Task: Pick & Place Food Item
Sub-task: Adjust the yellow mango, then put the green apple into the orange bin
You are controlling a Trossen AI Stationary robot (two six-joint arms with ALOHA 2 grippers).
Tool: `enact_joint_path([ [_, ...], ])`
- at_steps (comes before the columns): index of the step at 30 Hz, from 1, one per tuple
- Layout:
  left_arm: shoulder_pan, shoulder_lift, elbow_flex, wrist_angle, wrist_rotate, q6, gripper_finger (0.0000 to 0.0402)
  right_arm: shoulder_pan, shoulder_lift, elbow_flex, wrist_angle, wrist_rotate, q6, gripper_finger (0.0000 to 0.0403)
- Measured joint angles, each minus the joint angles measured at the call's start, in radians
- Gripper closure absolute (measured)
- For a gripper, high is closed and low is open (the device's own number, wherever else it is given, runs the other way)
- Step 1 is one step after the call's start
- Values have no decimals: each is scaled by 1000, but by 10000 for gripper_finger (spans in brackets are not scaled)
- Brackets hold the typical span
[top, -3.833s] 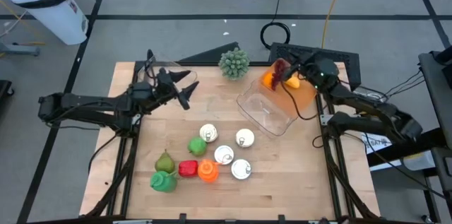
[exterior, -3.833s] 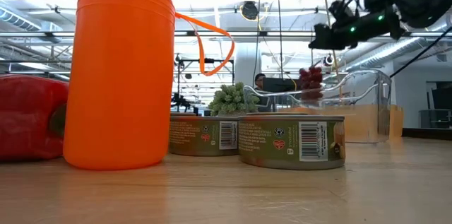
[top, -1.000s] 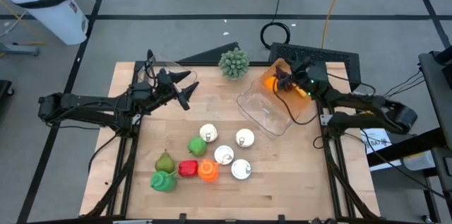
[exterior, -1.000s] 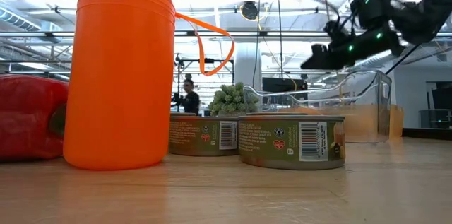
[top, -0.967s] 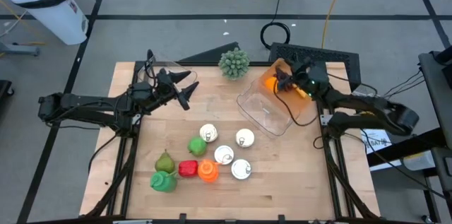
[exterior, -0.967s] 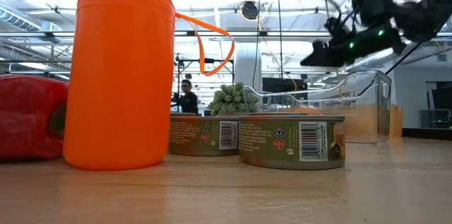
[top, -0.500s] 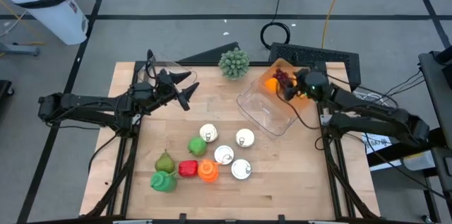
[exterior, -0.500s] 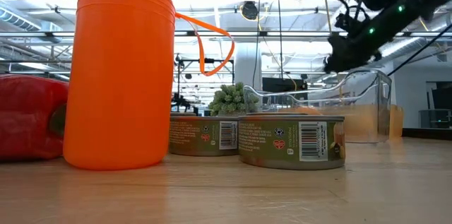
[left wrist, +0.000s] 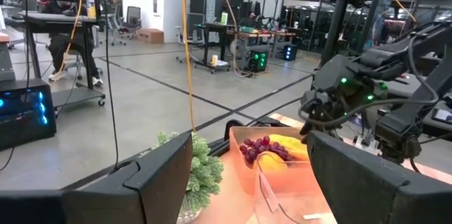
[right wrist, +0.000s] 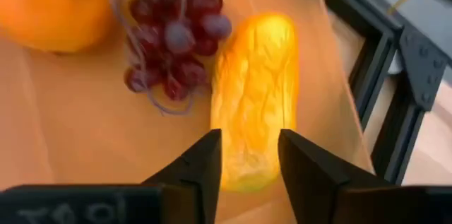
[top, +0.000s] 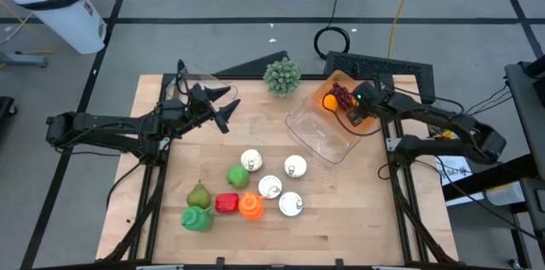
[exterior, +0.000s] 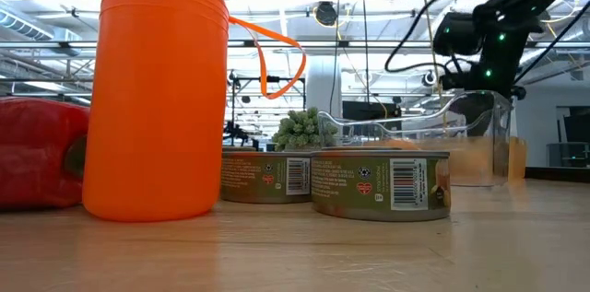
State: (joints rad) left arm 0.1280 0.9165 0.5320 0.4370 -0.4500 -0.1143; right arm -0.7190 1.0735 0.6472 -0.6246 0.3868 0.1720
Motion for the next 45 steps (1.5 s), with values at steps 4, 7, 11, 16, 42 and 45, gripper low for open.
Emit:
enact_joint_path([
  [4, 0, 0, 0, -1, 0, 0, 107, -20, 37, 0, -7, 1, -24, 314],
  [7, 0, 0, 0, -1, 0, 4, 107, -33, 61, 0, -8, 1, -31, 334],
  [11, 0, 0, 0, -4, 0, 7, 108, -61, 102, 0, 22, 3, -46, 359],
  [16, 0, 0, 0, -20, -3, 6, 107, -94, 149, 0, 139, 4, -80, 377],
  [42, -93, 13, 0, -130, 284, -55, 107, 134, -117, -1, 493, -47, -391, 383],
  [45, -189, 48, 28, -230, 227, -54, 107, 198, -178, -1, 484, -119, -394, 383],
])
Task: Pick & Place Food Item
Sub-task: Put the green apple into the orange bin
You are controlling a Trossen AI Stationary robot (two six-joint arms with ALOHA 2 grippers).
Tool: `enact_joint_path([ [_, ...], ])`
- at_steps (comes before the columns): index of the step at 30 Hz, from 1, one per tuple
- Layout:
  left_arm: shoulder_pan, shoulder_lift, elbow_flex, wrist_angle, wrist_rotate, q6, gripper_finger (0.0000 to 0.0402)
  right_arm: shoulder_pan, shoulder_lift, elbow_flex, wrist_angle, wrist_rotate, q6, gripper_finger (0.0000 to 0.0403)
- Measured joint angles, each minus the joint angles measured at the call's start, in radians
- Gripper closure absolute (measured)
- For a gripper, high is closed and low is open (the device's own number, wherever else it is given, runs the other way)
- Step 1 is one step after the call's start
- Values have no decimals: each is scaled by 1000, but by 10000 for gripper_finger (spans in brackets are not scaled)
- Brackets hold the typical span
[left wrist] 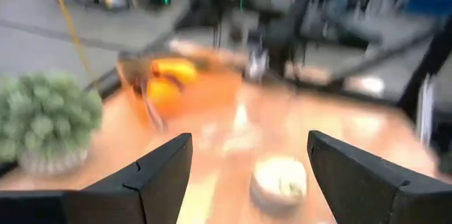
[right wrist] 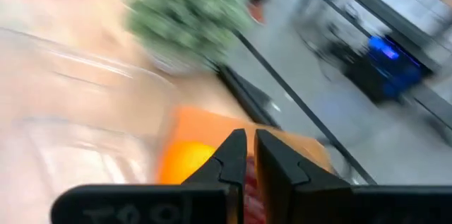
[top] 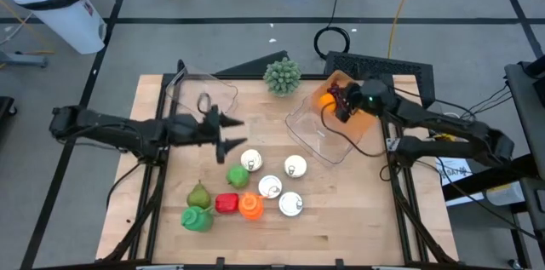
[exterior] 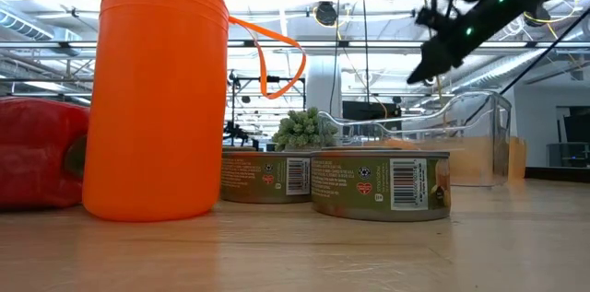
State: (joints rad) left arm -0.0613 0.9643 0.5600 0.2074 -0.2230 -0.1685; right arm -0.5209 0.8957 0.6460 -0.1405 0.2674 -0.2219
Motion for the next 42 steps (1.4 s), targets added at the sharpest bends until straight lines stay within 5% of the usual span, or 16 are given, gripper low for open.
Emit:
enact_joint_path([
  [5, -138, 103, 200, -410, -217, -103, 108, 57, -37, 0, 20, -9, 0, 383],
  [10, -202, 274, 399, -735, -189, -333, 107, 58, -21, 0, 57, -6, 56, 383],
  [16, -231, 451, 472, -1053, -73, -524, 107, 58, 19, 0, 137, 65, 109, 378],
  [21, -231, 518, 474, -1065, 71, -642, 108, 58, 57, 0, 144, 71, 110, 336],
  [33, -208, 553, 474, -1025, 182, -713, 107, 58, 107, 0, 137, 68, 158, 135],
  [42, -207, 585, 474, -953, 164, -736, 107, 58, 107, 0, 135, 68, 153, 105],
])
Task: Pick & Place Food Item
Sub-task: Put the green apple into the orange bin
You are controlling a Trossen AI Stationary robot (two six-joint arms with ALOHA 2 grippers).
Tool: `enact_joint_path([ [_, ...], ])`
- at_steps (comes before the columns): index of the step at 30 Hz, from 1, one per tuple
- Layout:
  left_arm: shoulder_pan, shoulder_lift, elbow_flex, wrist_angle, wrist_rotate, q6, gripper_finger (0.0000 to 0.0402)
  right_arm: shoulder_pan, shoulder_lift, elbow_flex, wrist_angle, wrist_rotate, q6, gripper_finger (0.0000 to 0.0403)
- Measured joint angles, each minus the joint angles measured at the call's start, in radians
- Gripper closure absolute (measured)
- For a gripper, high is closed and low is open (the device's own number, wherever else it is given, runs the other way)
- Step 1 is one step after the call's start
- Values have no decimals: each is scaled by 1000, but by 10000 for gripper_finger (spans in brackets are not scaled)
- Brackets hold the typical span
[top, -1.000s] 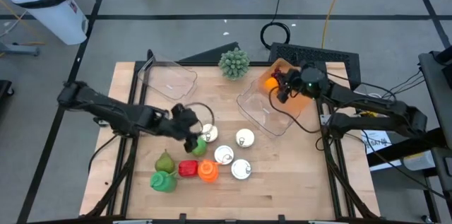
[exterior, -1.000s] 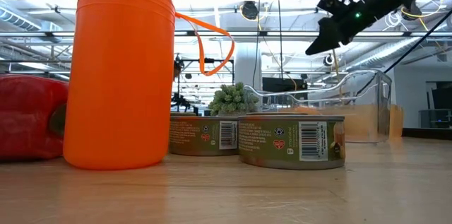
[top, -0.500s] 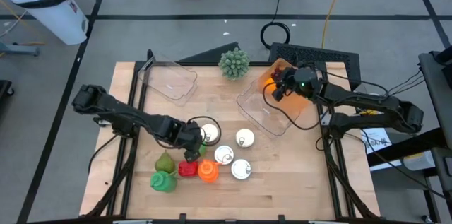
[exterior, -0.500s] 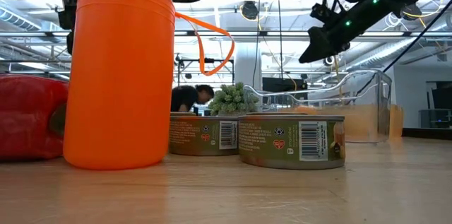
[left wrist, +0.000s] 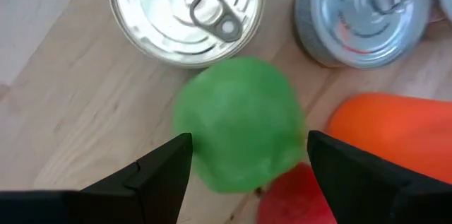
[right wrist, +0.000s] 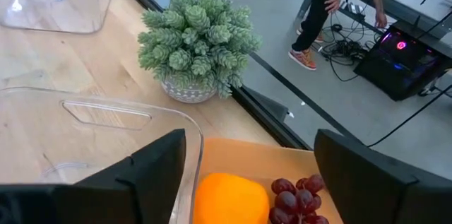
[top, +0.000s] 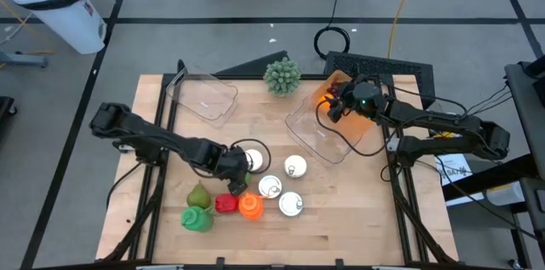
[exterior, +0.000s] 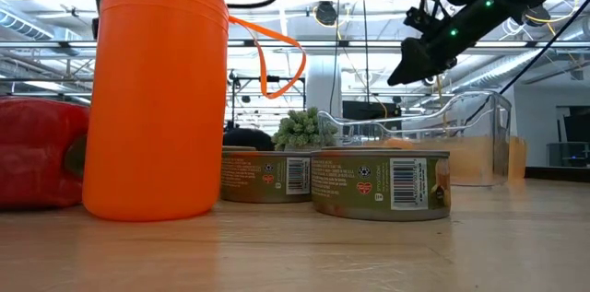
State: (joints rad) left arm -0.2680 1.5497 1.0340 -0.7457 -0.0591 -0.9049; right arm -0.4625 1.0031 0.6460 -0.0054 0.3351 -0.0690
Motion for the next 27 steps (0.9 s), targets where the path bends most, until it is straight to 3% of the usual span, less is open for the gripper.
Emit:
enact_joint_path([
  [16, 0, 95, 5, -13, 22, -14, 107, 0, 0, 0, -30, 0, 4, 108],
  [27, 11, 88, 7, -167, 45, -70, 107, 0, 0, 0, -30, -1, 5, 110],
])
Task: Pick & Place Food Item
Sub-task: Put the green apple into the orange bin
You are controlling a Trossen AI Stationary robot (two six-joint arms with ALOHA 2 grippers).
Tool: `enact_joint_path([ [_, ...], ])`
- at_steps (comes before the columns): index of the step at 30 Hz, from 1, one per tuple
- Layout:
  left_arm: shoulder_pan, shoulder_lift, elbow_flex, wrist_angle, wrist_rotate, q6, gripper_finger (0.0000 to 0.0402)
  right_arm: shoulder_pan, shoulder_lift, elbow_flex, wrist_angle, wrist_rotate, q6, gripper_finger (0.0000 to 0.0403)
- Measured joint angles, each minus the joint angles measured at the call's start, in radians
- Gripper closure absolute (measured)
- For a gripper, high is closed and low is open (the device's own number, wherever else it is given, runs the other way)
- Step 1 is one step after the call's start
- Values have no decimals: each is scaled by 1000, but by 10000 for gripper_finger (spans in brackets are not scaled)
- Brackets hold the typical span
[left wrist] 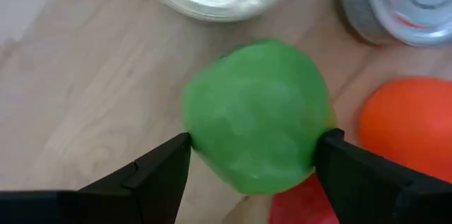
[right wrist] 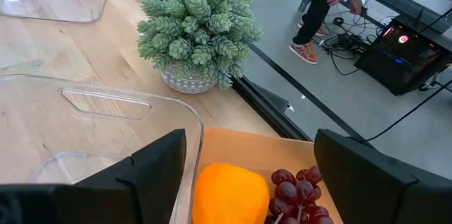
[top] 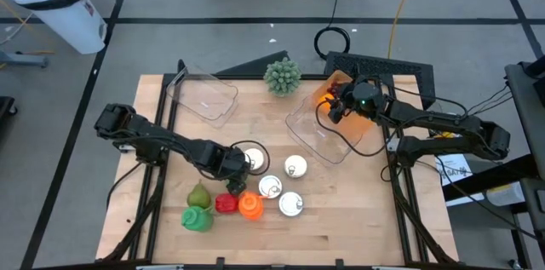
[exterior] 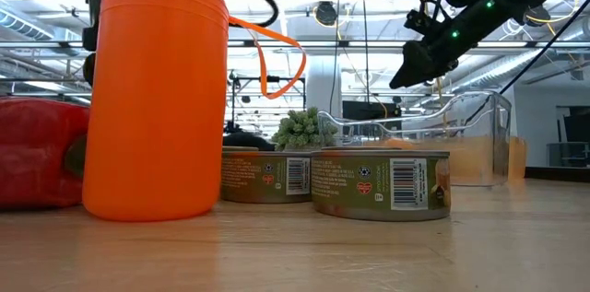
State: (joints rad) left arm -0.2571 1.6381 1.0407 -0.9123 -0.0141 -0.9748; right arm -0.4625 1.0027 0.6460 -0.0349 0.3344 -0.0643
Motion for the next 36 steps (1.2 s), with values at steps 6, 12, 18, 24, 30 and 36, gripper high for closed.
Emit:
enact_joint_path([
  [6, 9, -1, -3, -24, -55, -47, 108, 0, 0, 0, -1, 0, 0, 110],
  [12, 28, 1, -6, 20, 18, -52, 107, 0, 0, 0, -24, -2, 21, 110],
  [18, 51, 2, -6, 28, 43, -32, 105, 0, 0, 0, -45, -42, 27, 110],
  [24, 81, -12, 2, 28, 65, 13, 90, 0, 0, 0, -50, -51, 27, 110],
  [30, 81, -118, 11, 16, -110, 20, 88, 0, 0, 0, -48, -50, 27, 110],
  [36, 79, -165, 11, -4, -127, 5, 87, 0, 0, 0, -48, -50, 27, 110],
])
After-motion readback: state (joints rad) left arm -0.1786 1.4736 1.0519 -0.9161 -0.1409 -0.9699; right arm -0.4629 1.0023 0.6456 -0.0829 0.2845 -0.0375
